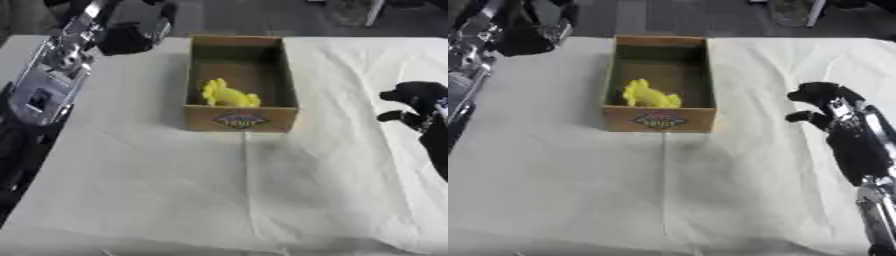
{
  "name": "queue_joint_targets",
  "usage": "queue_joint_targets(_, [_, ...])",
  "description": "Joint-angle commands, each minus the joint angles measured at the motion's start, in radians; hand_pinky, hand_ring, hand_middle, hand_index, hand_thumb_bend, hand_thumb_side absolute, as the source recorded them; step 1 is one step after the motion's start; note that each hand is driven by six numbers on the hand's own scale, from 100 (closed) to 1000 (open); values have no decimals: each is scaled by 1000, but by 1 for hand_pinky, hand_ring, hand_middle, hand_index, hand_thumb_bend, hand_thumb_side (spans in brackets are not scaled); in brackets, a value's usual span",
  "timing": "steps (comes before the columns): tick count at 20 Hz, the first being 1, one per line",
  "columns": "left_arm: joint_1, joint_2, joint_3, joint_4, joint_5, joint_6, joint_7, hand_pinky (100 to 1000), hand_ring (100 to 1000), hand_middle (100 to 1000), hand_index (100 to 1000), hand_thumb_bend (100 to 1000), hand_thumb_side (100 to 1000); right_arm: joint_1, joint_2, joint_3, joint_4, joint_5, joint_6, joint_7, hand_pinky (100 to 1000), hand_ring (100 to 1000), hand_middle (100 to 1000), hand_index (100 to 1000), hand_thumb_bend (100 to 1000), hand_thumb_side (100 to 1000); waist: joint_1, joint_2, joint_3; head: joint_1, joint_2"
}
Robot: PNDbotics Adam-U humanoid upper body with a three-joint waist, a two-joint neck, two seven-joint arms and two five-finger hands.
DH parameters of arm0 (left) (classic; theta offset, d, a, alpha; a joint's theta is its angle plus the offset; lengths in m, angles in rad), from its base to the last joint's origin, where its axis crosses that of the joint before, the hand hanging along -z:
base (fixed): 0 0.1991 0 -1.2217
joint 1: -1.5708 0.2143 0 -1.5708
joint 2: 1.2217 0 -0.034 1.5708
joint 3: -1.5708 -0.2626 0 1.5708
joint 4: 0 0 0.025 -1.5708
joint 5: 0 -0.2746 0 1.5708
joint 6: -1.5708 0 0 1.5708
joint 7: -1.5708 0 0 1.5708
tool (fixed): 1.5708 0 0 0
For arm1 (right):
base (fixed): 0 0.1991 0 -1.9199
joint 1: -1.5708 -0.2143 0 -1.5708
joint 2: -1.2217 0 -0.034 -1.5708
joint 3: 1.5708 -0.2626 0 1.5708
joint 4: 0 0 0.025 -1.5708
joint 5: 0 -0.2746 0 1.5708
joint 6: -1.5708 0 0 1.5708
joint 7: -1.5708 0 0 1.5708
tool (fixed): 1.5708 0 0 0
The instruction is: Pick up objects on the table and place them in the box.
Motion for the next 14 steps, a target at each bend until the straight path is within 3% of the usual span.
queue_joint_targets(1, [8, 30, 37, -72, 80, 40, 9, 693, 647, 605, 800, 168, 278, -4, -19, -12, -15, -1, -2, -7, 630, 805, 642, 726, 100, 678, 0, -14, 1, -5, -2])
queue_joint_targets(2, [11, 31, 38, -78, 86, 46, 10, 693, 647, 605, 800, 168, 278, -4, -19, -12, -15, -1, -2, -7, 630, 805, 642, 726, 100, 678, 0, -14, 2, -6, -2])
queue_joint_targets(3, [22, 22, 48, -73, 95, 55, 15, 690, 641, 601, 800, 112, 367, -6, -18, -15, -16, -2, -3, -9, 630, 805, 641, 726, 100, 677, -2, -9, 11, -8, -6])
queue_joint_targets(5, [64, -15, 81, -58, 123, 66, 34, 683, 631, 594, 798, 100, 400, -5, -19, -21, -17, -2, -4, -15, 630, 805, 641, 726, 100, 676, -5, -8, 34, -16, -7])
queue_joint_targets(11, [221, -60, 137, -100, 205, 65, 62, 676, 624, 587, 797, 100, 458, 0, -20, -23, -20, -4, -5, -20, 629, 805, 640, 725, 100, 668, -9, -12, 56, -13, 3])
queue_joint_targets(14, [254, -72, 149, -122, 218, 67, 63, 676, 625, 587, 797, 100, 460, 2, -19, -23, -20, -4, -6, -23, 628, 803, 638, 723, 100, 672, -11, -11, 62, -13, 4])
